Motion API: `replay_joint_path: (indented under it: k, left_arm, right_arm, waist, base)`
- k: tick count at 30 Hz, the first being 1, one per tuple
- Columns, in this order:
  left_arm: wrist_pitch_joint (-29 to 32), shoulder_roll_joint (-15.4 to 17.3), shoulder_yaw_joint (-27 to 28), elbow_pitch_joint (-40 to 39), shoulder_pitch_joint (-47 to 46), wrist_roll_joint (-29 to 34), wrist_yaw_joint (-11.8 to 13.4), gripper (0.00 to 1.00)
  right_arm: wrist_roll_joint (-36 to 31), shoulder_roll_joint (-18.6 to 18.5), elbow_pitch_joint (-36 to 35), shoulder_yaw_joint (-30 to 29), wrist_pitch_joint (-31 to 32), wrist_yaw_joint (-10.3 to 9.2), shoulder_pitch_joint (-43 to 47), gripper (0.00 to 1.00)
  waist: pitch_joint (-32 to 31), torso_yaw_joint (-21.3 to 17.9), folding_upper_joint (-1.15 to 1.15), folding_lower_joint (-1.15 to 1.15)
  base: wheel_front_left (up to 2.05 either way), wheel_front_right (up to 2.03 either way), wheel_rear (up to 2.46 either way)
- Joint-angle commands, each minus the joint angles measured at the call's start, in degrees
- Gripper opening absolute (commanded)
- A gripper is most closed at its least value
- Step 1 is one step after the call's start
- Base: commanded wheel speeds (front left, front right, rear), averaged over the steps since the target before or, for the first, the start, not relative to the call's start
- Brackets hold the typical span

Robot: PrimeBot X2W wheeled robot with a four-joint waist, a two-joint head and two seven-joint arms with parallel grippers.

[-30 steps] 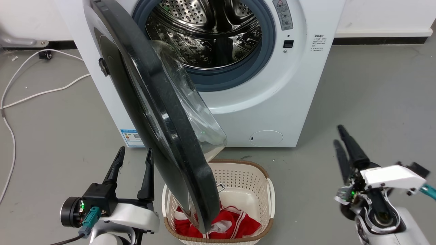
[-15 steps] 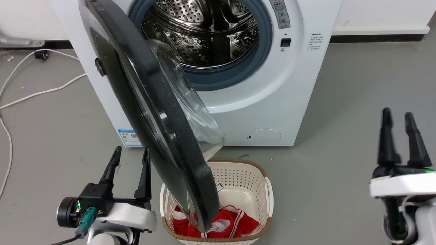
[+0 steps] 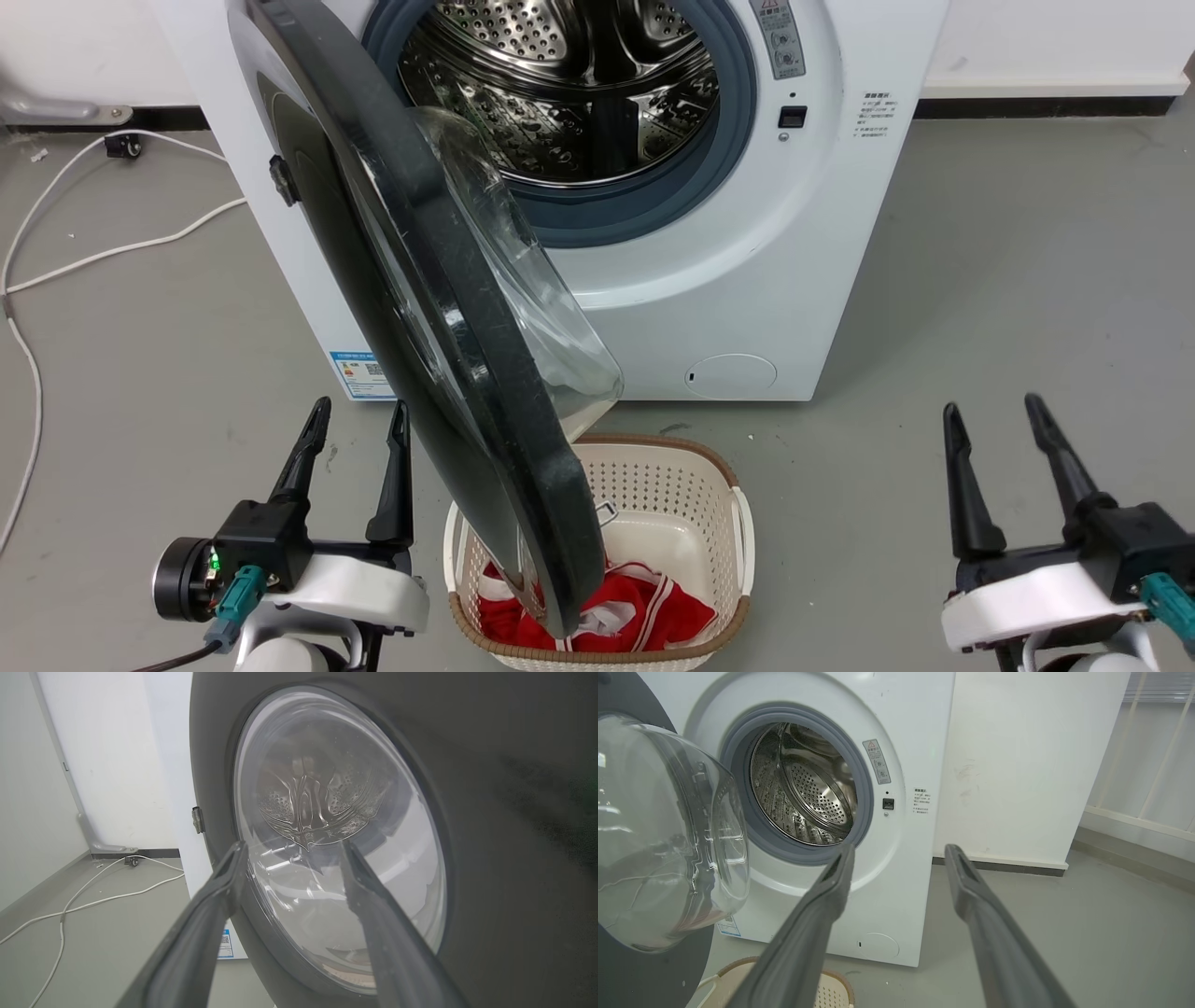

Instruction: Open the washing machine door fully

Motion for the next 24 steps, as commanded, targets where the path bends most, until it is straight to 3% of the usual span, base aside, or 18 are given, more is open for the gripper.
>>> replay_joint_path:
  k: [1,18,19,20,24]
  left_arm:
    - [-0.1,0.0,0.2,-0.2,-0.2,0.2,0.0,1.00]
    - [-0.1,0.0,0.2,-0.3,-0.3,0.2,-0.3,0.98]
    - [-0.1,0.0,0.2,-0.5,-0.3,0.2,-0.3,0.28]
    - [-0.1,0.0,0.2,-0.6,-0.3,0.3,-0.3,0.00]
    - [-0.1,0.0,0.4,-1.3,-0.5,0.5,-0.4,0.00]
  right_arm:
    - [0.7,0.3,0.8,0.3,-0.4,-0.04,0.5,1.00]
    - [3.7,0.3,4.4,0.6,-1.5,-0.04,-0.8,1.00]
    - [3.8,0.3,4.4,0.6,-1.5,-0.04,-0.8,1.00]
    - [3.8,0.3,4.5,0.6,-1.5,-0.04,-0.8,1.00]
    - [4.2,0.3,4.7,0.7,-1.6,-0.04,-0.9,1.00]
  waist:
    - [0.0,0.0,0.00,0.00]
    - [-0.1,0.0,0.00,0.00]
    - [-0.1,-0.1,0.00,0.00]
    - [-0.1,-0.1,0.00,0.00]
    - [0.0,-0.2,0.00,0.00]
  base:
    - [0.00,0.00,0.00]
    - [0.00,0.00,0.00]
    - [0.00,0.00,0.00]
    - [0.00,0.00,0.00]
    - [0.00,0.00,0.00]
